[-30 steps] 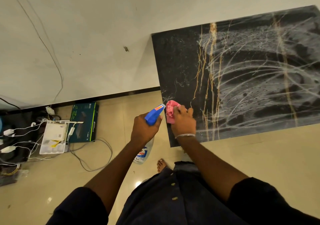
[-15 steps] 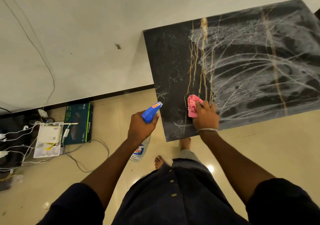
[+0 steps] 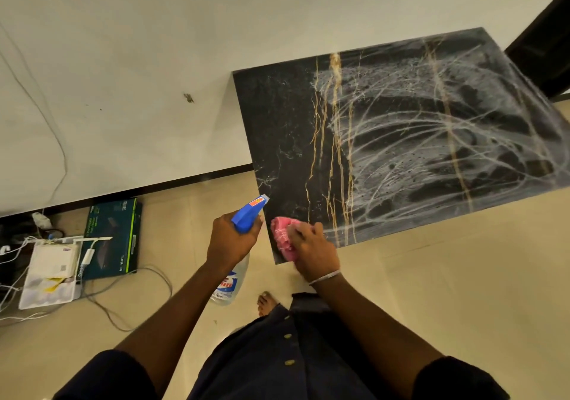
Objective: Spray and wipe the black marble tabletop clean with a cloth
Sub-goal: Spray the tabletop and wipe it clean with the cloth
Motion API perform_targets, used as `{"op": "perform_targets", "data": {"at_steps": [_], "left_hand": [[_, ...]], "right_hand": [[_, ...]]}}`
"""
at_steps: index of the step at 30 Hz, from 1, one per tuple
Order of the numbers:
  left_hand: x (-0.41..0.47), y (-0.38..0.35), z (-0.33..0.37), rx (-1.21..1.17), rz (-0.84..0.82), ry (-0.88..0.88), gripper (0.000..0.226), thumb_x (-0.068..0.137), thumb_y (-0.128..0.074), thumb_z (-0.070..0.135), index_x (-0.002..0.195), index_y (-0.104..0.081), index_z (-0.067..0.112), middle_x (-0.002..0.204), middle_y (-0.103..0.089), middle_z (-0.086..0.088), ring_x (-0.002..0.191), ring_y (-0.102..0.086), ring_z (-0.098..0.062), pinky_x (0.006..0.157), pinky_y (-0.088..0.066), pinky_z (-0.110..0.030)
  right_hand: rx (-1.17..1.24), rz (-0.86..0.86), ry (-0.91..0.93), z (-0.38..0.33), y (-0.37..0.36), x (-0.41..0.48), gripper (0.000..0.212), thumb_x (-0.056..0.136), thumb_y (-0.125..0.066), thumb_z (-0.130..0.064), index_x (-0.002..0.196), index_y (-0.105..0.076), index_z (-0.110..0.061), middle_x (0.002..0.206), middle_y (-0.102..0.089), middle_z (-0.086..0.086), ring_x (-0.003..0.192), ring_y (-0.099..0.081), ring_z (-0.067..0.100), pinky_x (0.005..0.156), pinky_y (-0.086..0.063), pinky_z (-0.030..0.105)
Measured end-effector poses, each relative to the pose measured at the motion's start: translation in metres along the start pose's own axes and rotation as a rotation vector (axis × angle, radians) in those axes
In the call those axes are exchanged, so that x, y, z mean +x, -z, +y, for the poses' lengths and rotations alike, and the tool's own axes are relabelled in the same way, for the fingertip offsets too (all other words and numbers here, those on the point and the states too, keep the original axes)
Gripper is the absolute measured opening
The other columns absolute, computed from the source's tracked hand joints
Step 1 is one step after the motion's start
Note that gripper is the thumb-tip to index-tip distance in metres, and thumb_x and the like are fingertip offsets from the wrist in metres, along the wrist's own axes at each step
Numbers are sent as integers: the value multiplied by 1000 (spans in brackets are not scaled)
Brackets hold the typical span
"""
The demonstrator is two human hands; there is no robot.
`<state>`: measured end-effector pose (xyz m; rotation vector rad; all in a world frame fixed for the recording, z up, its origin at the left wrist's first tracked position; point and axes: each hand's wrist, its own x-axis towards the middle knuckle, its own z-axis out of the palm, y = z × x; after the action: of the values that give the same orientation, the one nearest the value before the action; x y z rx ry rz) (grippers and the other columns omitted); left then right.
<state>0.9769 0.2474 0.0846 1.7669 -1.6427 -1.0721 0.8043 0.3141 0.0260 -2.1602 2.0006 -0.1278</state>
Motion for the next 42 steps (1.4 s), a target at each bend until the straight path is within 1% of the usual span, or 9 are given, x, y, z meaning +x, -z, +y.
{"op": "perform_targets", "data": {"at_steps": [8,14,18,24,28,30,34,37,42], "left_hand": [[-3,-4,2,-10,-12,-20,19,86,-66,27,78,-54,16,57,-50,2,51,-49,-12,55,-39,-15],[-3,-6,7,-13,-17,-33,19,85,-68,28,79,-55,15,58,-51,1,51,-49,-12,55,-40,-17],[3,-8,10,-14,-44,-38,20,85,-68,28,77,-55,15,57,-50,0,51,-48,-12,54,-39,-17],[12,-15,16,-21,-101,-23,23,85,-67,33,87,-57,13,63,-54,2,56,-53,-13,57,-42,-18],[15,-23,20,5,-152,-14,25,85,-67,35,91,-57,14,66,-55,3,60,-54,-15,58,-42,-18],[16,-27,22,16,-165,-17,27,85,-67,36,91,-58,12,67,-56,1,60,-54,-15,58,-42,-19],[15,-30,27,27,-185,-34,23,85,-68,33,87,-60,12,66,-57,-1,58,-54,-11,57,-42,-16],[17,-32,33,28,-165,-2,24,84,-68,37,88,-59,14,66,-57,1,59,-55,-11,57,-42,-15],[21,-36,40,17,-199,-17,22,84,-68,34,86,-59,14,63,-54,1,57,-53,-12,57,-42,-16]], "right_hand": [[-59,64,-257,22,9,-3,62,56,-81,-12,115,-64,-7,102,-61,14,84,-56,34,50,-52,36],[-13,-55,-16,-22,-5,-3,68,58,-86,-27,118,-57,-14,108,-59,8,93,-58,29,47,-53,31],[-1,-54,38,13,0,-7,60,65,-84,-30,117,-56,-17,111,-57,6,93,-56,28,49,-54,32],[-87,100,-340,111,19,-30,55,64,-82,-11,116,-64,-11,101,-60,13,86,-55,34,43,-48,32],[-72,102,-506,107,23,-23,52,66,-76,-3,116,-63,-7,102,-59,17,89,-54,37,49,-50,35],[-37,86,-472,82,18,-17,54,64,-77,-3,115,-62,-6,105,-59,18,92,-54,38,51,-54,37],[43,-9,-192,13,2,-4,64,58,-85,-14,117,-60,-11,111,-60,12,95,-58,34,53,-57,34],[25,-82,-38,-9,2,2,69,55,-89,-27,116,-58,-16,110,-58,7,92,-59,30,46,-54,32],[7,-36,-143,53,13,-4,60,61,-85,-23,115,-61,-17,107,-59,7,90,-57,30,43,-51,31]]}}
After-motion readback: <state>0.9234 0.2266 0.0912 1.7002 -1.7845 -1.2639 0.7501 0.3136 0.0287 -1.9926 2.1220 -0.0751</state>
